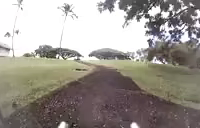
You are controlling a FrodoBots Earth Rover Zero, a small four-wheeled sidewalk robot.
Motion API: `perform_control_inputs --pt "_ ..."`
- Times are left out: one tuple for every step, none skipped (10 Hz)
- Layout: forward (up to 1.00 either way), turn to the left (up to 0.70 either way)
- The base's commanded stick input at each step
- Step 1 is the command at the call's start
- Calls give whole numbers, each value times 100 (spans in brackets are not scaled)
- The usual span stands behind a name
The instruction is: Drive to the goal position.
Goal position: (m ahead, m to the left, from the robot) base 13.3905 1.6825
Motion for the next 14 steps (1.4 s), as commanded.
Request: perform_control_inputs --pt "85 0" --pt "85 0" --pt "85 0" --pt "85 0" --pt "85 0" --pt "85 0" --pt "85 0" --pt "85 0" --pt "85 0" --pt "85 0" --pt "85 0" --pt "85 0" --pt "85 -2" --pt "85 -26"
